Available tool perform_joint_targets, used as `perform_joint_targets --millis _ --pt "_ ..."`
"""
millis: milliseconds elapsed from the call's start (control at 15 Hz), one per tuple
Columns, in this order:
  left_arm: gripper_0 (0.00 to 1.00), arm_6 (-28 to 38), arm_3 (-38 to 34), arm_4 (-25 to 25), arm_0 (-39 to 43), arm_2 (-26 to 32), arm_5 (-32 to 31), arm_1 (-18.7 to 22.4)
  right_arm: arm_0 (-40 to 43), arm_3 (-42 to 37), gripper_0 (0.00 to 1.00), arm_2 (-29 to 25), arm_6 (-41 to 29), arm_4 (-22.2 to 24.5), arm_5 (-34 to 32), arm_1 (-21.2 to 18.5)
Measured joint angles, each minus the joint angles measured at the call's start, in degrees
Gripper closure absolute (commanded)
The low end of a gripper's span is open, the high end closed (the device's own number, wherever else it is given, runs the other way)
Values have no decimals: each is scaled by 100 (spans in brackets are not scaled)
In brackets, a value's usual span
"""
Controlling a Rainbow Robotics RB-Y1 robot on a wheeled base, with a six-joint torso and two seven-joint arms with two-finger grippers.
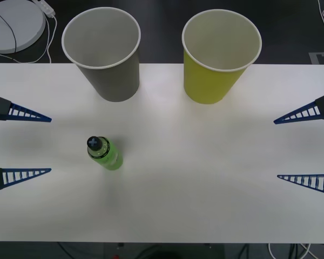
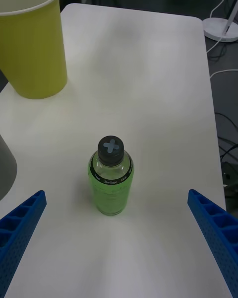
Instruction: Put the can into the green bin and the plastic bottle into the gray bin
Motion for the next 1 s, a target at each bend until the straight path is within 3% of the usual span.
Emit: perform_joint_targets --millis 467,600,1000 --pt "0 -29 84 35 283 -258 70 45 0 0 0 0 0 0 0 0" --pt "0 -224 84 385 432 -557 597 269 0 0 0 0 0 0 0 0" --pt "0 -1324 161 614 599 -1074 1613 520 0 0 0 0 0 0 0 0"
